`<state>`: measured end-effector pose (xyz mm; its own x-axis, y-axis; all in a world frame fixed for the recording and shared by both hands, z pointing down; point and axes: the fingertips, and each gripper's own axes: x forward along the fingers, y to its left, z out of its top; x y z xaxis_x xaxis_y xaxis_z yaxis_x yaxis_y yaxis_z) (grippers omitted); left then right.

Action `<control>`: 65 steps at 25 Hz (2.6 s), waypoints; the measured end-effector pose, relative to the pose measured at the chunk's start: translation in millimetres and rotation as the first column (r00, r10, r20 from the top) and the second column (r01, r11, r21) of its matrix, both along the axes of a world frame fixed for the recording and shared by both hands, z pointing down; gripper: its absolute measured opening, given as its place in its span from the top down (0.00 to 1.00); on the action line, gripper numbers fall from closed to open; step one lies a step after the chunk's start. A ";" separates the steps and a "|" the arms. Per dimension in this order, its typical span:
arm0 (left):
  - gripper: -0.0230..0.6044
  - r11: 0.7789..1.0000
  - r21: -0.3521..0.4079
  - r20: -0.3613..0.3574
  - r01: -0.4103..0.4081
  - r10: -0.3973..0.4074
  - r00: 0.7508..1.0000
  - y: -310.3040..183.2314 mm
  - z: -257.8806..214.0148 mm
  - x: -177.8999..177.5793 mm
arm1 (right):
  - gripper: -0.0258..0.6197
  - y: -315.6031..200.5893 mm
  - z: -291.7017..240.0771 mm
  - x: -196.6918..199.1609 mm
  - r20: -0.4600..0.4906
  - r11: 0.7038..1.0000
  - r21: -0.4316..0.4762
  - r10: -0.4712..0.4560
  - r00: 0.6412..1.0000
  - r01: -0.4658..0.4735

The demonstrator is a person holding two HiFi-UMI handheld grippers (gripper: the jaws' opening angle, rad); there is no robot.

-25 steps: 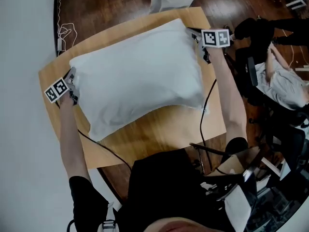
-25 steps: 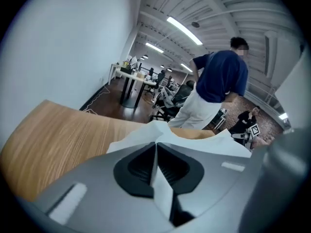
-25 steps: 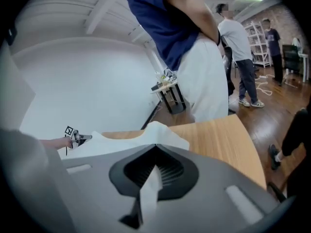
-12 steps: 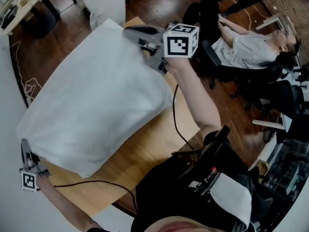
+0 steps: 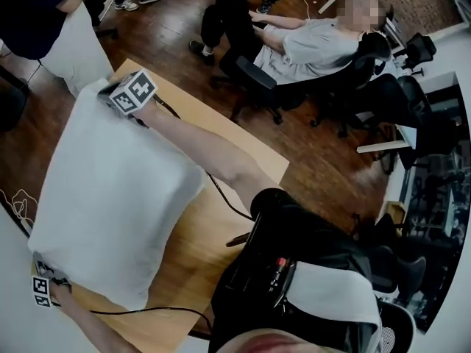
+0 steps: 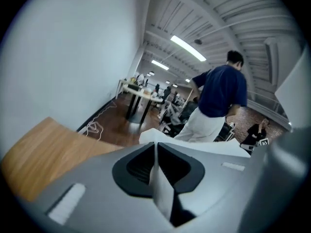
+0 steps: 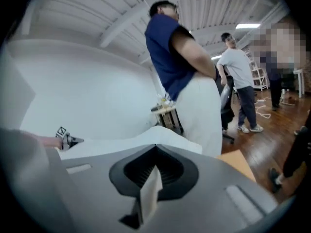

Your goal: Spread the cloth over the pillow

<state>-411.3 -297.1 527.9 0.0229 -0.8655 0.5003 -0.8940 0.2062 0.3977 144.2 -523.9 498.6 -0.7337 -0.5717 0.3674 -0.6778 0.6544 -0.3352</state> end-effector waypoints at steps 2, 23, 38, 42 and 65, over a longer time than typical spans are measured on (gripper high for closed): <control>0.92 0.994 -0.112 -0.001 0.005 -0.005 1.000 7.8 44.7 3.4 | 0.95 10.8 69.9 3.8 -0.158 0.996 -0.088 -0.007 0.987 -0.007; 0.94 0.985 -0.052 -0.218 -0.165 0.150 0.964 251.6 97.6 94.9 | 0.89 219.4 159.5 90.3 0.032 0.908 -0.420 0.026 0.999 -0.010; 0.94 0.792 -0.091 -0.030 -0.604 0.604 0.796 296.8 59.3 188.8 | 0.86 338.0 60.6 106.6 -0.205 0.994 -0.111 -0.021 0.979 -0.002; 0.96 0.891 -0.043 -0.263 -0.452 0.426 0.866 356.6 110.5 170.0 | 0.86 361.2 87.2 87.6 -0.209 0.984 -0.177 -0.050 0.977 0.013; 0.86 0.871 -0.214 0.025 -0.443 0.458 0.889 420.4 127.5 151.9 | 0.94 456.5 169.7 181.7 -0.452 0.941 -0.337 -0.176 0.875 0.015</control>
